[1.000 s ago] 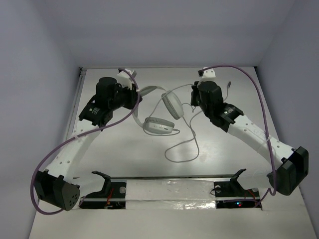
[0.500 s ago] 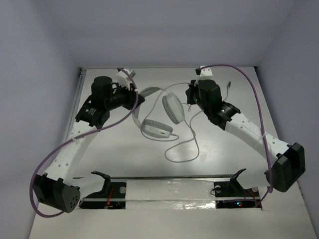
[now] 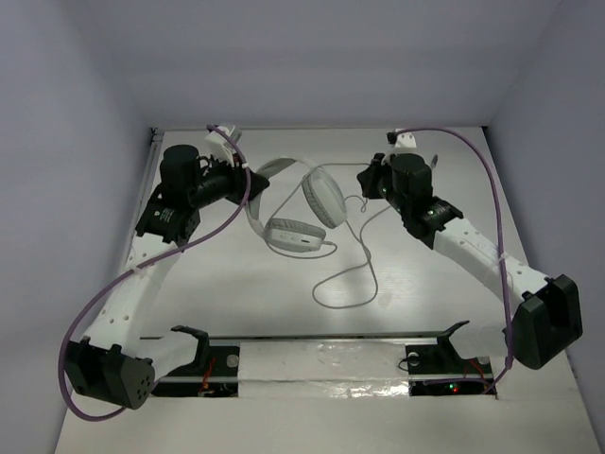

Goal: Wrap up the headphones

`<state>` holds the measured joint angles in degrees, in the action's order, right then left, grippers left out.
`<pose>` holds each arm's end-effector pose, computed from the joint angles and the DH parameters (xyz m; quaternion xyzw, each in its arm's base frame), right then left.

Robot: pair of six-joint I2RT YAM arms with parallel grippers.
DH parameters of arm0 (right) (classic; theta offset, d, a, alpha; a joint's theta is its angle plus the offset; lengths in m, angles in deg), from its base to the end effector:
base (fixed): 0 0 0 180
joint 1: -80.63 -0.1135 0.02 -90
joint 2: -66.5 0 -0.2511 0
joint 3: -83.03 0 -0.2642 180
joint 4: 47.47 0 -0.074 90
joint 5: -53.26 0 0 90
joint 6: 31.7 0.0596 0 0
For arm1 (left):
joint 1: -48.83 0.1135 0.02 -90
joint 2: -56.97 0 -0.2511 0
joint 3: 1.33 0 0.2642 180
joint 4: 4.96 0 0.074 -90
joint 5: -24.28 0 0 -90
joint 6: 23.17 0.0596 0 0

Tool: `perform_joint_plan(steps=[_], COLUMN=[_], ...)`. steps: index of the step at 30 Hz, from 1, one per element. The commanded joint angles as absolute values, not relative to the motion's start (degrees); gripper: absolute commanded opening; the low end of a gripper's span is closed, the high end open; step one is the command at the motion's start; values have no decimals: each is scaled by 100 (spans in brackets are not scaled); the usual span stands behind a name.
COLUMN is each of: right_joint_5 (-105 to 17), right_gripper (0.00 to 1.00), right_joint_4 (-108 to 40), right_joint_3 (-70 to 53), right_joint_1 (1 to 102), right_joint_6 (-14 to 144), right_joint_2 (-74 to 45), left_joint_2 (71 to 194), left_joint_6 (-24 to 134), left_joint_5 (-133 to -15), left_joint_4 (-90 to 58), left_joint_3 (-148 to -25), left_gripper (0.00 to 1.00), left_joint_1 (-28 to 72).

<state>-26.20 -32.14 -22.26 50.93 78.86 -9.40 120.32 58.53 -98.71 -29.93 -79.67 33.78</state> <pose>0.3095 0.1640 0.3138 -0.0088 0.7998 0.1863 0.5705 0.2665 -0.1053 0.3848 0.2255 0.7224 -0.3377 0.5597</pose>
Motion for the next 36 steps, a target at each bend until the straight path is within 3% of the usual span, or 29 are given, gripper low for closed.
perform_joint_plan(steps=[1, 7, 19, 36], right_joint_5=[-3172, -4436, -5448, -7136], right_gripper=[0, 5, 37, 38], right_joint_4=[-3776, -4557, -6833, -9496], right_joint_3=[-2574, -3004, -3075, -3198], right_joint_1=[5145, 5145, 5092, 4293], right_joint_6=[8088, 8299, 8703, 9617], right_joint_2=[-777, -803, -1989, -3765], left_joint_2=[11832, 11885, 12052, 12236], left_joint_6=[5093, 4399, 3642, 2974], left_joint_5=[-10570, -10808, -10712, -9510], left_joint_4=[-1934, -1335, -1352, -1554], left_joint_3=[-8011, -7958, -8222, -8872], left_gripper=[0, 0, 0, 0], left_joint_1=[3477, 3477, 3477, 3477])
